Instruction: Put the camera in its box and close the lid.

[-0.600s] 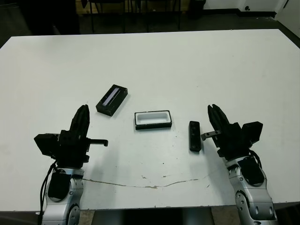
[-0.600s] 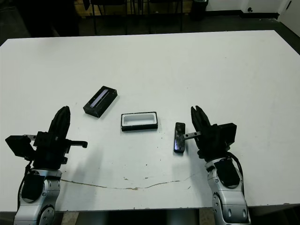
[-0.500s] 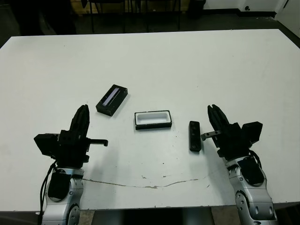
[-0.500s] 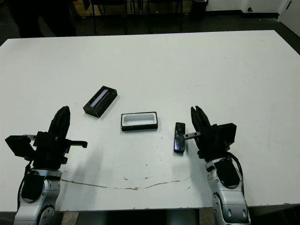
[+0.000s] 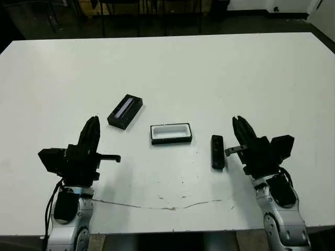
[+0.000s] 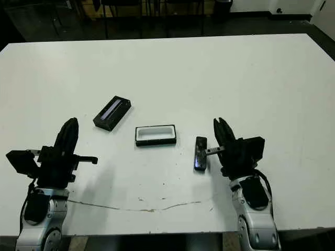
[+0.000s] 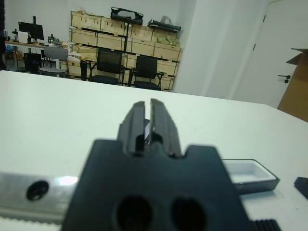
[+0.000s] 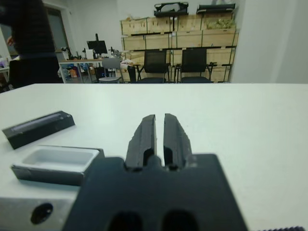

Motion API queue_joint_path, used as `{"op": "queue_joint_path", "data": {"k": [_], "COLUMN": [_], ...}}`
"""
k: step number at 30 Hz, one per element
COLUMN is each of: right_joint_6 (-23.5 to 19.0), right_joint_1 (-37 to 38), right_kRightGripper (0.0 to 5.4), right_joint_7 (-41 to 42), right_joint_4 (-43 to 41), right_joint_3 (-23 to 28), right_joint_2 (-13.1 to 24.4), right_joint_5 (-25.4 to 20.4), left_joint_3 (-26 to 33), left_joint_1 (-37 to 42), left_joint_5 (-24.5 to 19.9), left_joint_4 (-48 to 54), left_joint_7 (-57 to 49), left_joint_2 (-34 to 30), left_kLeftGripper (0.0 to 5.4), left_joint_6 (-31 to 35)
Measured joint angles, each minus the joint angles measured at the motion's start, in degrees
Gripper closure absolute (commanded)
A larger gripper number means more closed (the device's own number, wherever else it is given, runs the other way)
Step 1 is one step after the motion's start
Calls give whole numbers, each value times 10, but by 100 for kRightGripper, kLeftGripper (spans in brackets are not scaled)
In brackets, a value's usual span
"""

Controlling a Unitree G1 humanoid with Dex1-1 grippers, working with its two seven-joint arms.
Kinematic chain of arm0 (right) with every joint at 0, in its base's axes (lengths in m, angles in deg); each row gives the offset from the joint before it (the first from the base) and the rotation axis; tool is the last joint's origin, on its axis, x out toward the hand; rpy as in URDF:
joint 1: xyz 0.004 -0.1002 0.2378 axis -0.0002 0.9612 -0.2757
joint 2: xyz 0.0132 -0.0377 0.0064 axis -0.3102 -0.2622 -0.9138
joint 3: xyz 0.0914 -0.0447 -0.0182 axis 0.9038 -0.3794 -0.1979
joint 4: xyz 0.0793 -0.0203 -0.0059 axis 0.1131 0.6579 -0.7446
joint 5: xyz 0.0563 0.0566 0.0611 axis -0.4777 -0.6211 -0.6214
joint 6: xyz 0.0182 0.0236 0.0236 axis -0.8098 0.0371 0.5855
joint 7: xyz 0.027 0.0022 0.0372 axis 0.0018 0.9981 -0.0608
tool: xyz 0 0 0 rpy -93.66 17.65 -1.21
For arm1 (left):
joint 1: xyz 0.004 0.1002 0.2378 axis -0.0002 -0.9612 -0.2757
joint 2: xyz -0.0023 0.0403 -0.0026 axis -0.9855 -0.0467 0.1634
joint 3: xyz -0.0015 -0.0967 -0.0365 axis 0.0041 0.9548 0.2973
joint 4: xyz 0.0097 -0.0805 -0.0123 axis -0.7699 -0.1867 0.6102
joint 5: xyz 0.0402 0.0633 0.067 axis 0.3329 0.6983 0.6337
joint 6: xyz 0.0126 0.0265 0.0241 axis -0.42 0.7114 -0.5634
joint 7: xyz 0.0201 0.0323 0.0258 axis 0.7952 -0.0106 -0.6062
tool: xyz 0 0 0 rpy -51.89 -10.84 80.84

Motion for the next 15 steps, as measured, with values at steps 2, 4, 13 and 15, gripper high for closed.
{"op": "queue_joint_path", "data": {"k": [2,4,13,15], "right_joint_6": [-27,-44,-146,-141], "right_joint_1": [29,55,94,96], "right_kRightGripper": [540,540,443,409], "right_joint_7": [-17,-34,-80,-84], "right_joint_4": [-57,-102,-247,-243], "right_joint_3": [-11,-28,-103,-118], "right_joint_2": [-5,-11,-16,-17], "right_joint_5": [-1,2,18,32], "left_joint_3": [-2,-3,-11,-13], "left_joint_1": [2,7,14,14], "left_joint_5": [4,5,6,5], "left_joint_4": [-2,-6,-18,-18], "left_joint_7": [0,0,0,0], "left_joint_2": [0,0,10,14], "left_kLeftGripper": [537,537,540,540], "left_joint_6": [0,-1,-3,-3]}}
